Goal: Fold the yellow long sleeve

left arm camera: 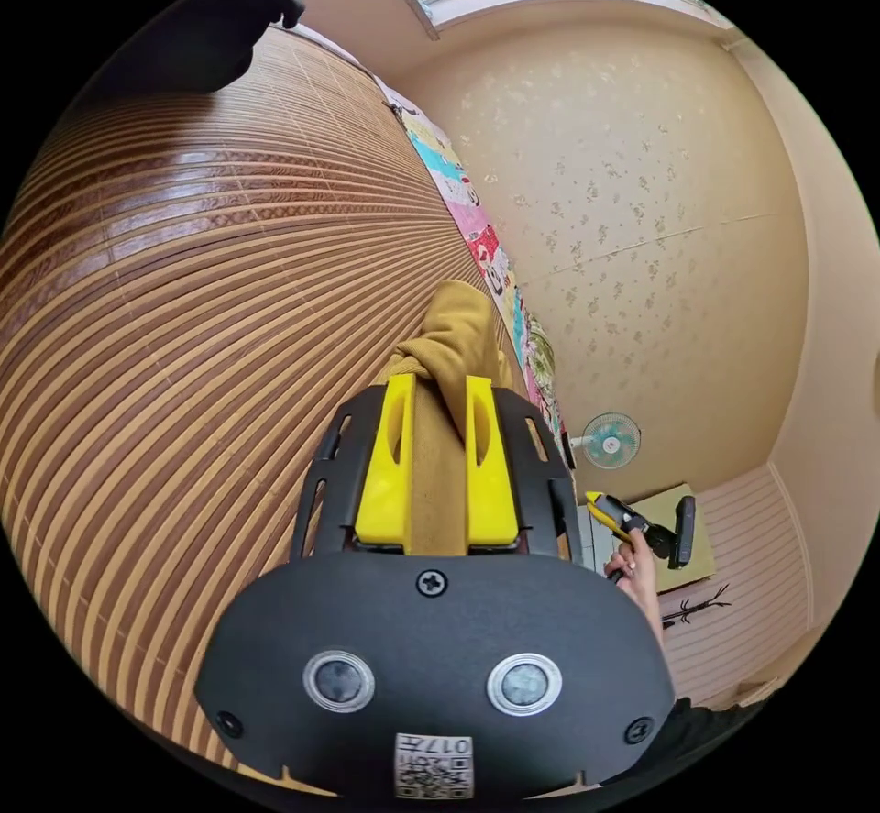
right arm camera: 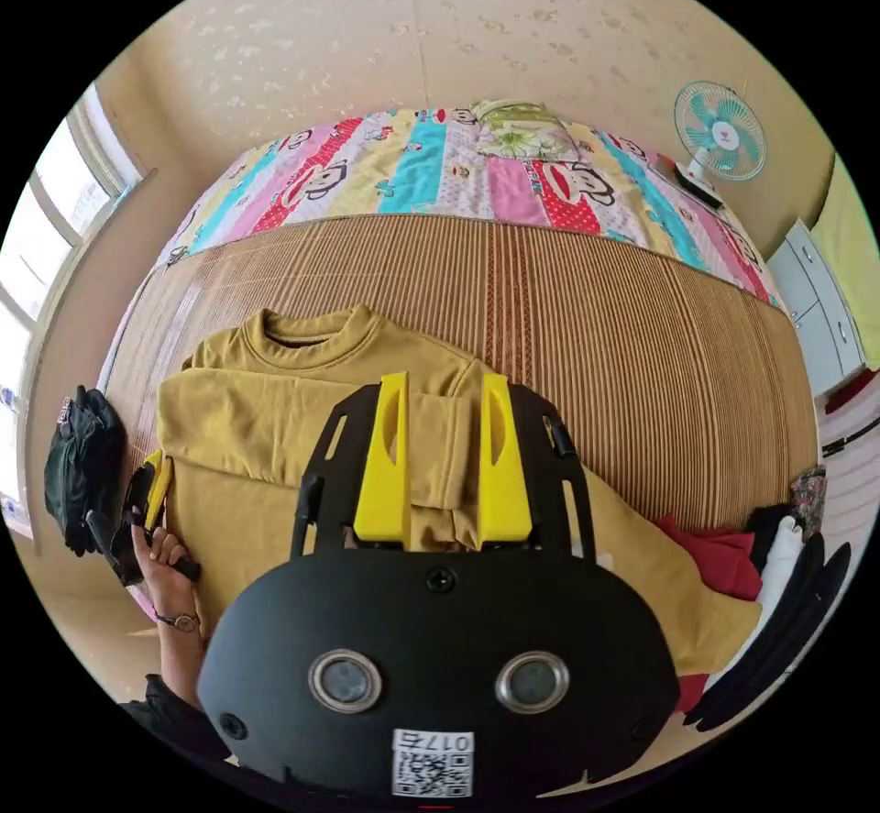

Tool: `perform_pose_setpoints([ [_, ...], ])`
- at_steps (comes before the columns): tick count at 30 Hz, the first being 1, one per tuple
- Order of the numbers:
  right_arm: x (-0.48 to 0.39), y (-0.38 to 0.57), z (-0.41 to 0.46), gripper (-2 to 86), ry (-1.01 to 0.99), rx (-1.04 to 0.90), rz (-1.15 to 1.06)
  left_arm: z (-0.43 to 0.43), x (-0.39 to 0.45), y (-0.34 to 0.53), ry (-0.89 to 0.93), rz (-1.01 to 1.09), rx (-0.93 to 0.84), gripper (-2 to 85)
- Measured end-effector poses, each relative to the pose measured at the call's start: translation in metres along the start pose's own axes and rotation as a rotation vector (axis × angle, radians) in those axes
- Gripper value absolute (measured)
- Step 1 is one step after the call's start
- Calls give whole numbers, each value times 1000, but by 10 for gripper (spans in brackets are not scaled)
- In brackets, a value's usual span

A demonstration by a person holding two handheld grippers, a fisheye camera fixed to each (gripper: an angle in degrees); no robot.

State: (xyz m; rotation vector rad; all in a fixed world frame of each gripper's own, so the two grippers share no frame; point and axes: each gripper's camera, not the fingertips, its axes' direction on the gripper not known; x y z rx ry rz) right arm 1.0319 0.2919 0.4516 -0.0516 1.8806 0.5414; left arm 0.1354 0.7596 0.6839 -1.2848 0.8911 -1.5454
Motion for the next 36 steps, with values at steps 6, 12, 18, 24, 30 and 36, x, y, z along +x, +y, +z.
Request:
perform_pose_setpoints([
  [6,-186,-79,43,95,-589,-196,-382,-17,-17,29,112,75,90,104],
  [12,-315,-106,164,104,-480,-503,-404,-28,-14,50,136,189,133,107],
  [18,-349,-90,222,79,-335,-629,-425,-36,-16,63,142,215,170,106],
  [24,-355,-81,244,25,-279,-648,-438,-45,-21,66,149,197,181,105],
  [30,-323,-70,220,12,-476,-276,-385,-54,-29,65,152,161,193,104],
  [36,-300,-40,248,26,-323,-317,-438,-61,-36,60,164,139,192,105],
])
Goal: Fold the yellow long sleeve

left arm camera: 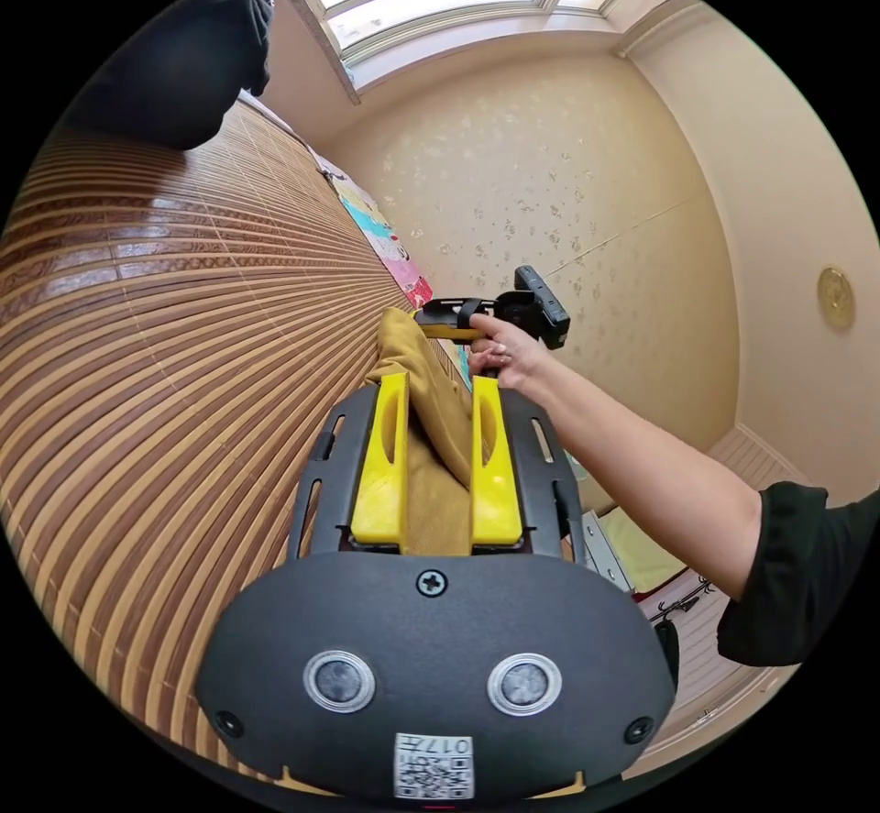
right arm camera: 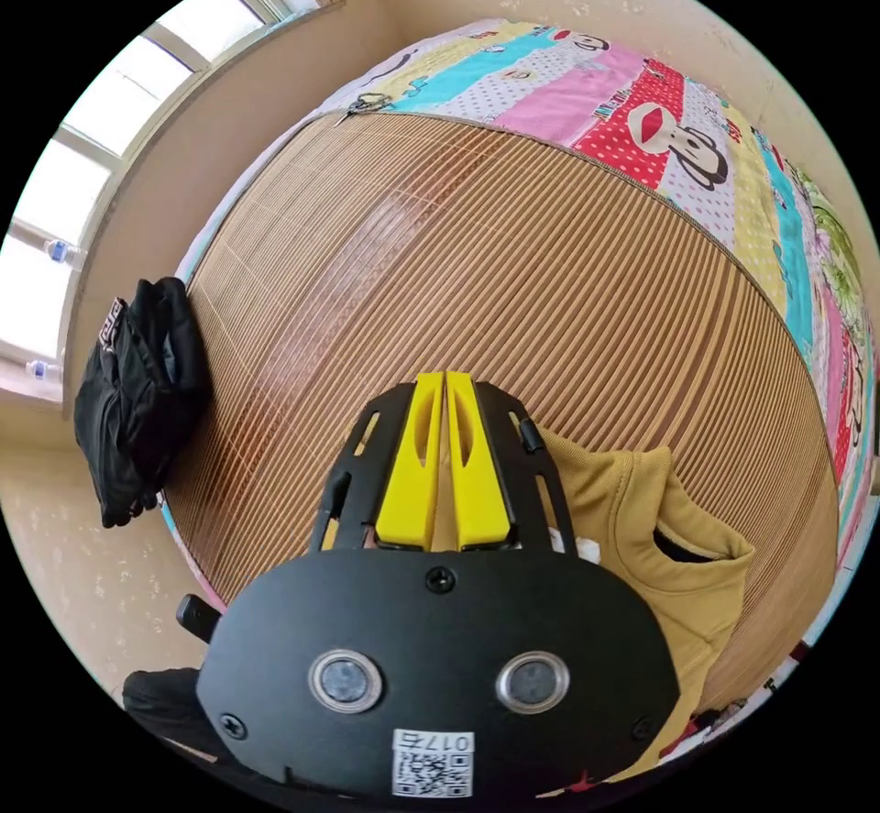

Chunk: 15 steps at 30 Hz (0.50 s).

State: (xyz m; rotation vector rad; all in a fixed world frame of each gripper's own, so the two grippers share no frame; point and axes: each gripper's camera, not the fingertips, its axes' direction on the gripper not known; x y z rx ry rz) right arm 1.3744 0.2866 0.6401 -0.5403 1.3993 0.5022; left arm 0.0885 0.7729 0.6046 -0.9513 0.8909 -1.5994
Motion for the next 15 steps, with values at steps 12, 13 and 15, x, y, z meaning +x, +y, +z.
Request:
perform_pose_setpoints([
  [12,-34,60,34,33,85,-98,-156,-14,-10,-15,15,-39,4,105],
  [13,-44,65,34,28,193,-36,-162,-15,-11,-16,15,-42,5,106],
  [15,-54,75,38,23,331,55,-124,-19,-13,-21,20,-46,15,107],
])
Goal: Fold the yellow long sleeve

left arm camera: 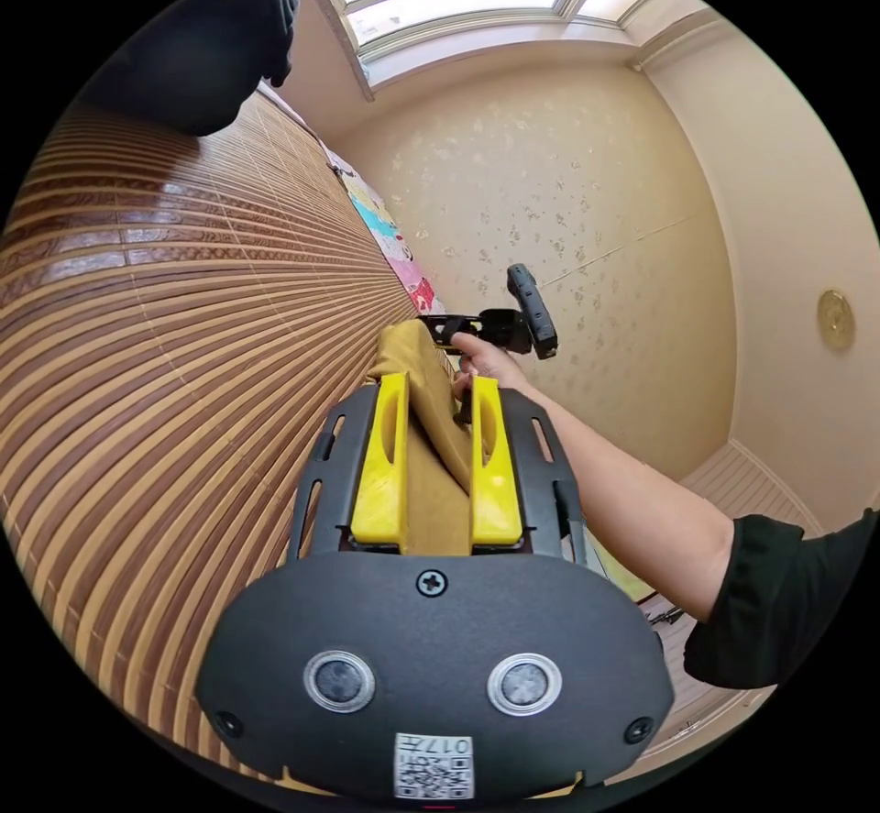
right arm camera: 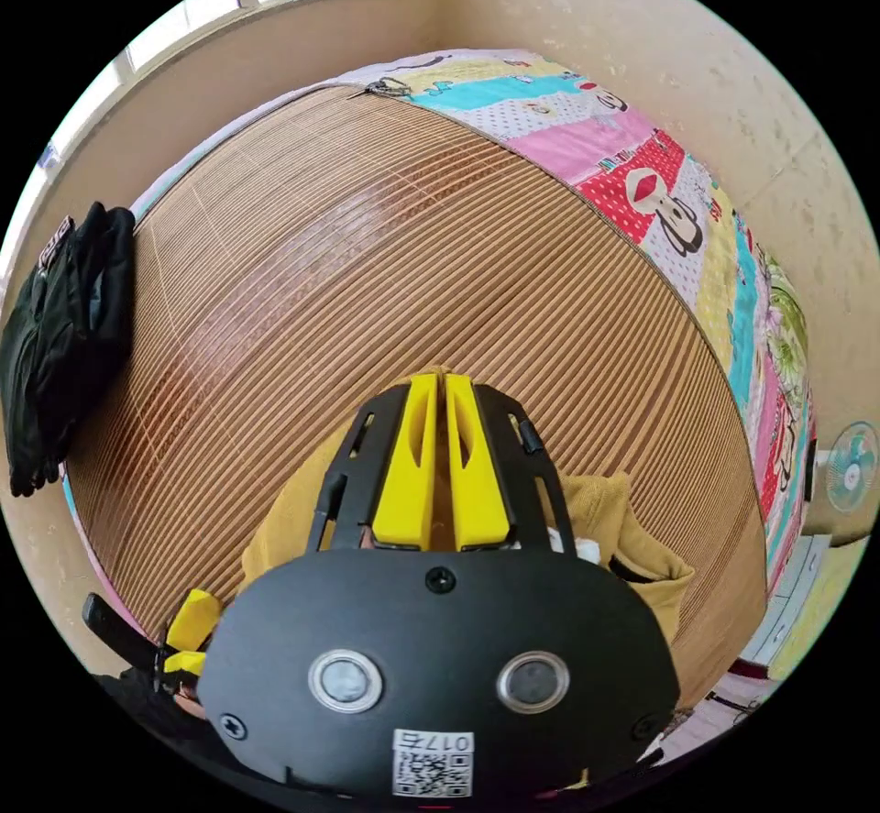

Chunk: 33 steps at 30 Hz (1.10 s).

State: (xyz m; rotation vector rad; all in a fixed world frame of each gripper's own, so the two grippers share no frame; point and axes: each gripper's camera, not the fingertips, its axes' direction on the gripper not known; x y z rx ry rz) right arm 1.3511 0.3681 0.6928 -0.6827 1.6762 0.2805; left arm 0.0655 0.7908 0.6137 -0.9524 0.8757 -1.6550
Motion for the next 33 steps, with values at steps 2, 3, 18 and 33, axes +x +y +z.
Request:
perform_pose_setpoints([
  [2,-11,11,3,22,47,67,54,-3,-2,-4,8,-7,5,109],
  [3,-12,14,3,22,50,75,67,-6,-5,-7,16,-17,11,111],
  [18,19,126,-118,68,-341,267,100,-22,-17,-33,45,-63,28,112],
  [33,-33,147,-151,44,-148,230,-52,-29,-24,-56,58,-78,27,112],
])
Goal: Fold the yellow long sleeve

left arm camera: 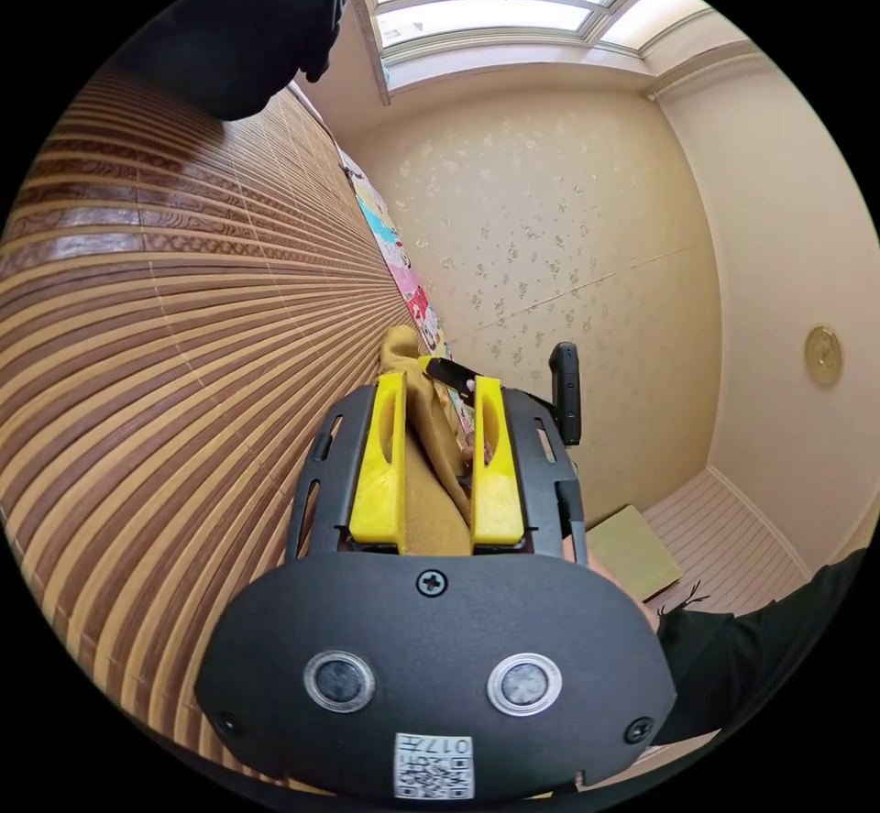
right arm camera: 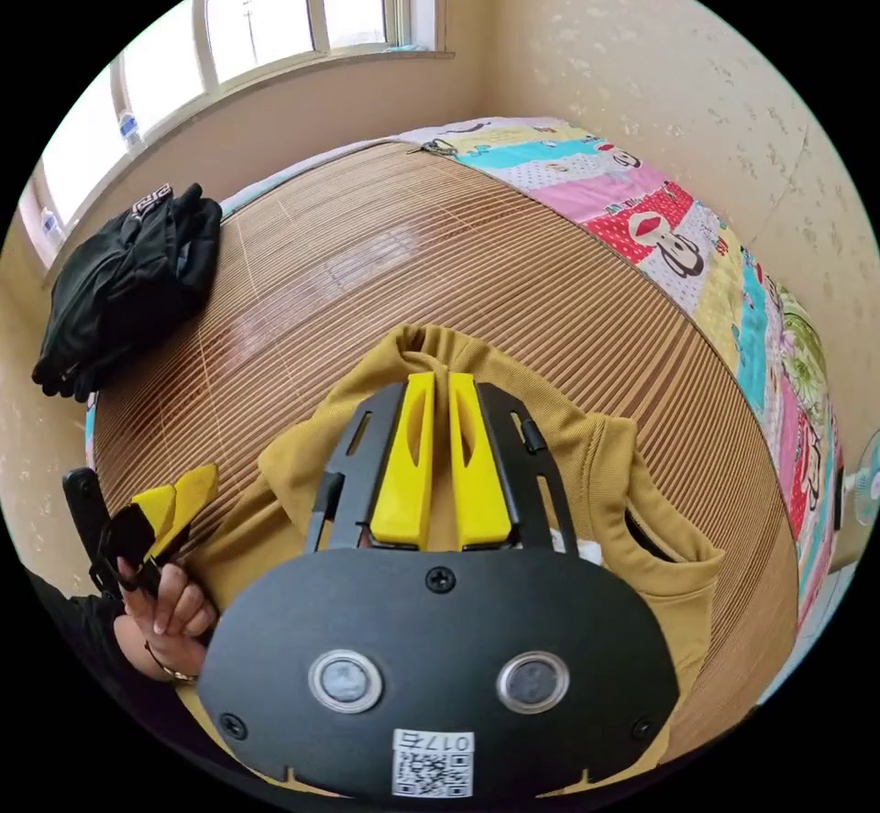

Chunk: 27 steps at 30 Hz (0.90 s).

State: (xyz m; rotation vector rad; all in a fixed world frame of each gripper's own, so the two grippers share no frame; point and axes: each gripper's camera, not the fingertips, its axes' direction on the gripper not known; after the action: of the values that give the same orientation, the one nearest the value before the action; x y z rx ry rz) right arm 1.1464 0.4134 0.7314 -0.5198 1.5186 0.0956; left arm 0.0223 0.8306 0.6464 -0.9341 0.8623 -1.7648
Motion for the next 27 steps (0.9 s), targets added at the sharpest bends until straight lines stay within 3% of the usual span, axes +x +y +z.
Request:
perform_pose_setpoints([
  [3,8,1,-19,47,-19,76,91,-1,-1,-4,2,-3,0,112],
  [5,5,-12,6,57,11,-88,63,-1,0,-6,-1,2,-1,112],
  [11,48,-4,-97,90,-182,114,302,-1,-4,-13,6,-10,4,112],
  [15,72,55,-166,85,32,166,437,2,-5,-16,10,-11,0,112],
  [17,96,102,-190,86,193,89,539,2,-7,-17,15,-19,1,112],
  [22,121,163,-208,99,363,-38,640,7,-7,-18,10,-14,-3,112],
  [27,142,160,-201,93,253,-108,705,15,-8,-18,11,-6,-5,112],
])
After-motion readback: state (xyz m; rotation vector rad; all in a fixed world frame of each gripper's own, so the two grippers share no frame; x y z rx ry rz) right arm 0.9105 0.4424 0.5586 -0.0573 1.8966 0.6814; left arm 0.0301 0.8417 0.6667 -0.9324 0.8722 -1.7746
